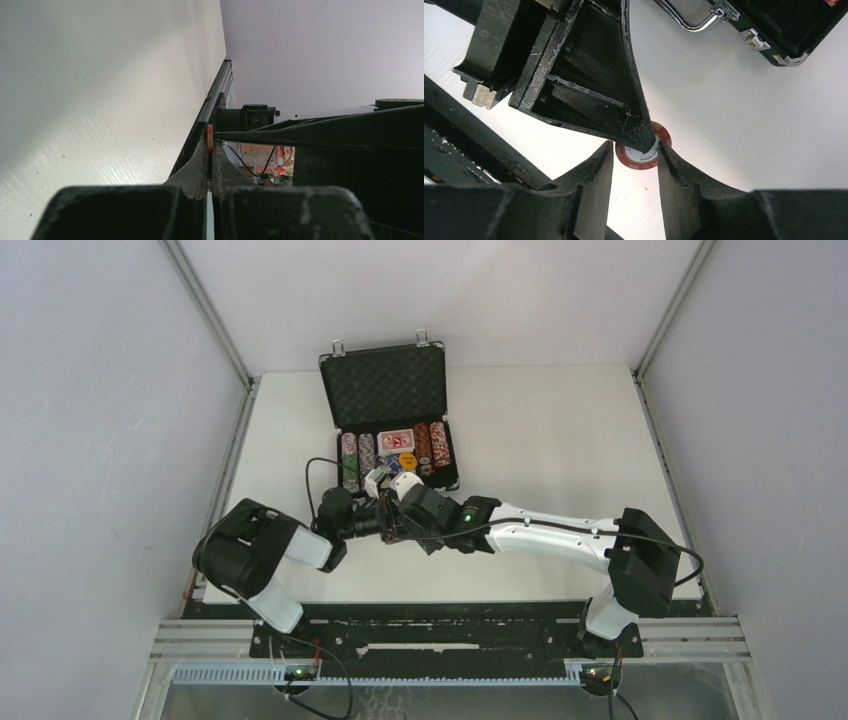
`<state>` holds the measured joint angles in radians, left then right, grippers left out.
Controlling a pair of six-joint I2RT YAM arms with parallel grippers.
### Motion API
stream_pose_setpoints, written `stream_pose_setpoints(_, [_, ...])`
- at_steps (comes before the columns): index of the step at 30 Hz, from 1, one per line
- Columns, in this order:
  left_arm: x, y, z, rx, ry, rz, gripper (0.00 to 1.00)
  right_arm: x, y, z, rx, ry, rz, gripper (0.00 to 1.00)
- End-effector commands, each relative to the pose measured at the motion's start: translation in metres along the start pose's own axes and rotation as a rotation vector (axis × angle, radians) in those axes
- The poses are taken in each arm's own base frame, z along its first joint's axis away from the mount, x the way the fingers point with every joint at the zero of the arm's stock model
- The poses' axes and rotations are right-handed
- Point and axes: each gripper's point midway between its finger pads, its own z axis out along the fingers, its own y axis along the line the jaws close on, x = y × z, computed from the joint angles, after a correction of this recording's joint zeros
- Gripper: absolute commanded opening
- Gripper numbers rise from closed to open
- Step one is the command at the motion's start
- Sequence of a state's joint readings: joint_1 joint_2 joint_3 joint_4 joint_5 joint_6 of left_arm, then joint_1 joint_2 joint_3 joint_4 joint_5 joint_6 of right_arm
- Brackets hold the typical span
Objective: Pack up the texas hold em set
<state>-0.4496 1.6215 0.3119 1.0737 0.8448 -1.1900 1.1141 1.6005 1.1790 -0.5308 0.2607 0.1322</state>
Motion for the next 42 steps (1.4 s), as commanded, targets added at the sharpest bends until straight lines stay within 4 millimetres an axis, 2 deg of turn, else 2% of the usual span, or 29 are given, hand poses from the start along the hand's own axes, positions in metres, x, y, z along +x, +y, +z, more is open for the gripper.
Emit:
stream_pose_setpoints(1, [-0.012,-0.024,0.004,0.096,-0.027,0.082,0.00,-0.014,-0.005,-0.006,0.012,-0.052,0.018,0.47])
stream_pose_setpoints(5, [-0.025,-0.032,0.008,0.118,-0.053,0.106,0.00,-0.016,-0.019,-0.016,0.024,-0.056,0.052,0.60])
stream_pose_setpoints(7, [-0.039,-0.032,0.012,0.102,-0.082,0.125,0.00,-0.018,-0.029,-0.025,0.029,-0.078,0.070,0.64])
stream_pose_setpoints(10, [-0.063,-0.025,0.022,0.041,-0.128,0.156,0.00,-0.024,-0.048,-0.039,0.013,-0.121,0.125,0.68])
stream_pose_setpoints(13, [-0.081,-0.035,0.030,0.037,-0.140,0.212,0.00,-0.025,-0.071,-0.054,0.029,-0.159,0.173,0.69])
stream_pose_setpoints(14, [-0.091,-0.041,0.034,0.032,-0.149,0.251,0.00,-0.026,-0.080,-0.058,0.044,-0.173,0.192,0.69])
stream_pose_setpoints(17, [-0.114,-0.040,0.044,-0.064,-0.134,0.375,0.00,-0.025,-0.106,-0.068,0.083,-0.211,0.254,0.69])
stream_pose_setpoints(22, [-0.144,-0.015,0.048,-0.346,0.031,0.719,0.00,-0.025,-0.133,-0.075,0.097,-0.259,0.340,0.68])
stream_pose_setpoints(27, [-0.159,0.012,0.047,-0.465,0.201,0.904,0.00,-0.025,-0.138,-0.070,0.080,-0.264,0.366,0.68])
stream_pose_setpoints(29, [-0.155,0.020,0.048,-0.449,0.283,0.971,0.00,-0.022,-0.139,-0.067,0.085,-0.252,0.367,0.68])
stream_pose_setpoints(34, [-0.152,0.027,0.051,-0.415,0.364,1.120,0.00,-0.017,-0.142,-0.061,0.097,-0.227,0.367,0.68])
stream_pose_setpoints(38, [-0.164,0.033,0.052,-0.463,0.390,1.201,0.00,-0.016,-0.140,-0.055,0.088,-0.212,0.370,0.67])
stream_pose_setpoints(42, [-0.172,0.029,0.058,-0.454,0.402,1.226,0.00,-0.013,-0.139,-0.050,0.084,-0.197,0.370,0.67])
